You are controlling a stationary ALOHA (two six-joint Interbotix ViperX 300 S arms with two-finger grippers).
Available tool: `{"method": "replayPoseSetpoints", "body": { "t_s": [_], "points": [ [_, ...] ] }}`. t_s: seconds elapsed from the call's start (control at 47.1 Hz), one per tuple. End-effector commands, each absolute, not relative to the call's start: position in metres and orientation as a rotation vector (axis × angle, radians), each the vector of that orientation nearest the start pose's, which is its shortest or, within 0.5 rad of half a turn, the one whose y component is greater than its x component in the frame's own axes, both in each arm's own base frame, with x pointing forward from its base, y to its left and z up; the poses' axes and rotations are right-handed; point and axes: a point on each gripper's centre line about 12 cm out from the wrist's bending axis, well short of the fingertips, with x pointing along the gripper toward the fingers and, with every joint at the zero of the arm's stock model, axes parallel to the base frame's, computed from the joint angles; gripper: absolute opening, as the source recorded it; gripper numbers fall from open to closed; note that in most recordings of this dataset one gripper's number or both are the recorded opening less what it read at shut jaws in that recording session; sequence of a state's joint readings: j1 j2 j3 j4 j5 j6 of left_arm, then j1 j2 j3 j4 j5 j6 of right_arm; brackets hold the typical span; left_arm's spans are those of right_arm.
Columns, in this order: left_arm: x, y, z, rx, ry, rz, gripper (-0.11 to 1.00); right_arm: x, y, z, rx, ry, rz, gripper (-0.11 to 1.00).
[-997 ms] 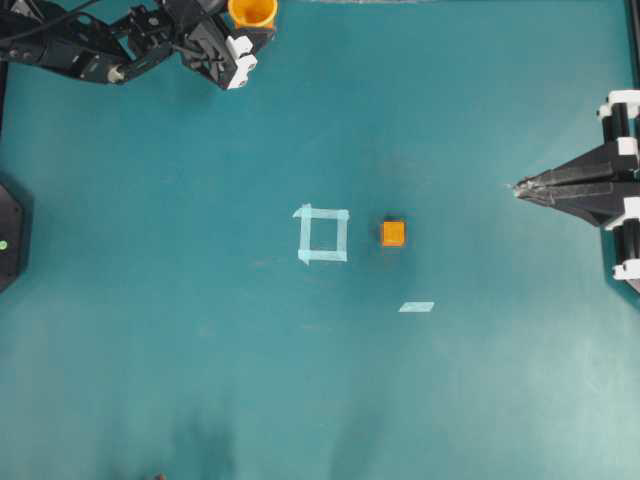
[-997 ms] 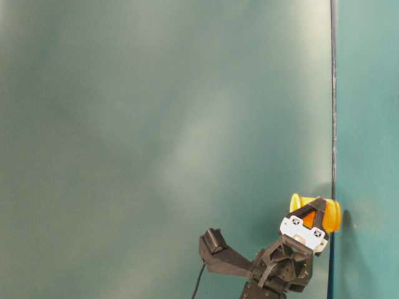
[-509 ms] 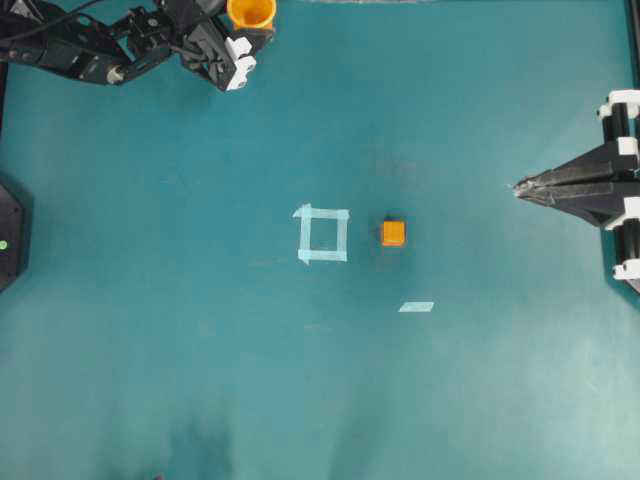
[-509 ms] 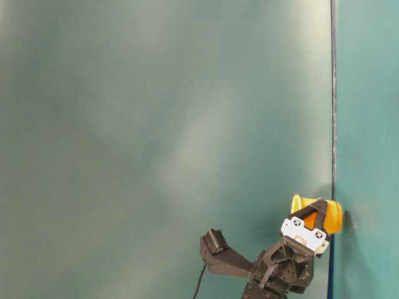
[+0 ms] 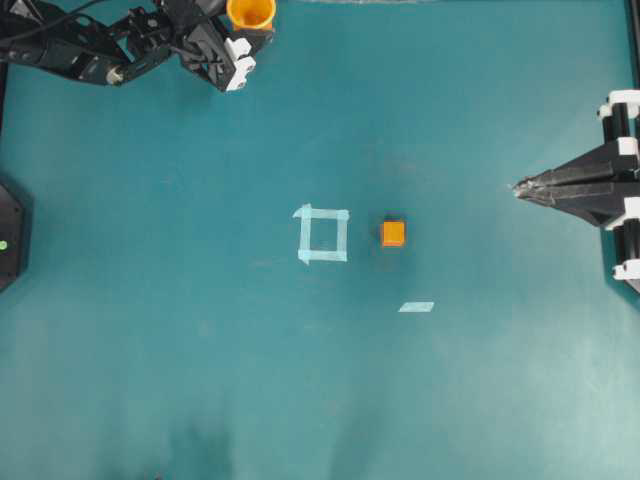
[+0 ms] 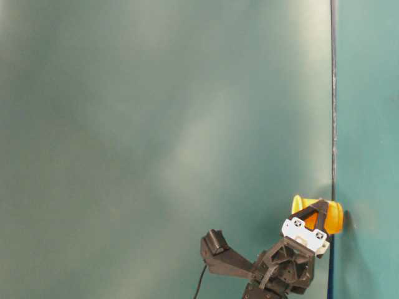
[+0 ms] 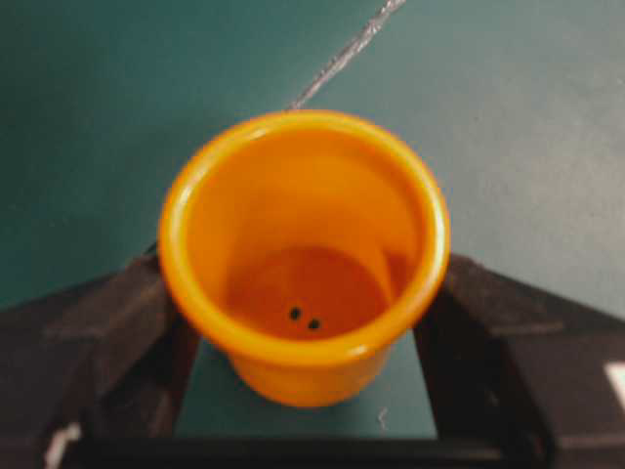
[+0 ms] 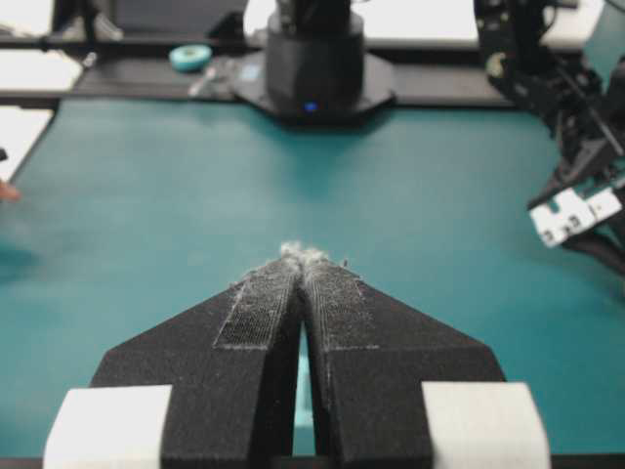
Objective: Move the cup backward with left arm.
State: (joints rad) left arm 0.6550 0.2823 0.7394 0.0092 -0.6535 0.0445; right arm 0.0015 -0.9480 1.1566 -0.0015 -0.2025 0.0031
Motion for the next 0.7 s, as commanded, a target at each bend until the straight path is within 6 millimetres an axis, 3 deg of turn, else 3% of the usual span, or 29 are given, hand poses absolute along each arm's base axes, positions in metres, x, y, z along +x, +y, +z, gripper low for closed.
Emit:
{"method": "replayPoseSetpoints", "body": {
  "t_s": [0.0,0.679],
  "points": [
    [0.3258,0.2493,0.1104,-0.061,0.338,0.634,0.64,0.2048,0.0004,0.3006,0.002,-0.029,0.002,0.00],
    [0.3236,0.2460,0.1087,-0.060,0.335,0.631,0.64,0.2047,0.0004,0.2996,0.002,-0.025,0.002,0.00]
  ]
}}
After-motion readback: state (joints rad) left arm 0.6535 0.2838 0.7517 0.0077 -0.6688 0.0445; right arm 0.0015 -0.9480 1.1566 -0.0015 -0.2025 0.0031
